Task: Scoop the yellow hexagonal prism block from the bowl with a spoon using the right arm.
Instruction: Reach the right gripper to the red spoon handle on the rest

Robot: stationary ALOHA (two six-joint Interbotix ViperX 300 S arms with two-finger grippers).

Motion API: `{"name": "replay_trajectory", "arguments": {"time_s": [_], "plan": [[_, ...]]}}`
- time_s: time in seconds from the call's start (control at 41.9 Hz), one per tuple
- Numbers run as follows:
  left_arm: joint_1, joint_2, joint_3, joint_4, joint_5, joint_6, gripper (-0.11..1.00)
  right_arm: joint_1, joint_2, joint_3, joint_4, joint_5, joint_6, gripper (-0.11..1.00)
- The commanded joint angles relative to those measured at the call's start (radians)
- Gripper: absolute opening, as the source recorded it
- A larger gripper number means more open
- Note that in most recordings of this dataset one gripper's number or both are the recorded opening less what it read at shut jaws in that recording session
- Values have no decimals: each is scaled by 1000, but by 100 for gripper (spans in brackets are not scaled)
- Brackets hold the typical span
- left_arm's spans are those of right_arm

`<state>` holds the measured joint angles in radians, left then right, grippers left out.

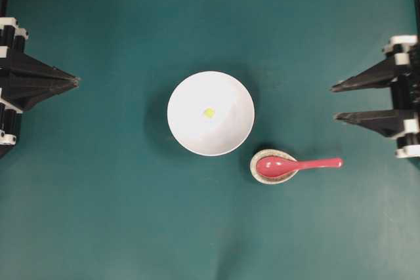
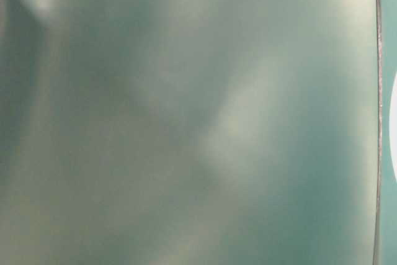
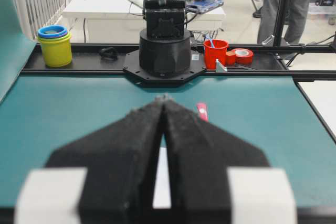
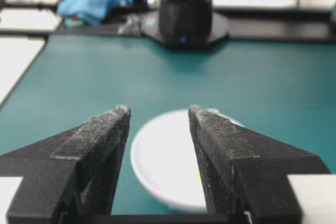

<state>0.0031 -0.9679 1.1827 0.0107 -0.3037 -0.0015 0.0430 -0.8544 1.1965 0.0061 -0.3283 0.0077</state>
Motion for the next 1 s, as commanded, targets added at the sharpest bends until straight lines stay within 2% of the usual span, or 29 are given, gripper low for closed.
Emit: {"name": "replay_trajectory", "arguments": {"time_s": [0.0, 0.262, 0.405, 0.548, 0.691, 0.763, 0.978], "plan": [[0, 5, -18, 2, -5, 2, 0, 3, 63, 5, 9, -61, 5, 55], [2, 3, -18, 3, 2, 3, 0, 34, 301, 87, 25, -362, 38, 55], [2, 5, -17, 3, 11, 3, 0, 71, 451, 121, 46, -512, 71, 55], [2, 5, -17, 3, 20, 3, 0, 112, 606, 137, 77, -661, 74, 55], [2, 5, -17, 5, 21, 3, 0, 166, 753, 144, 123, -802, 74, 55], [2, 8, -15, 5, 23, 3, 0, 207, 822, 149, 163, -864, 74, 55], [0, 9, -15, 5, 26, 3, 0, 324, 953, 149, 273, -968, 74, 55]]}}
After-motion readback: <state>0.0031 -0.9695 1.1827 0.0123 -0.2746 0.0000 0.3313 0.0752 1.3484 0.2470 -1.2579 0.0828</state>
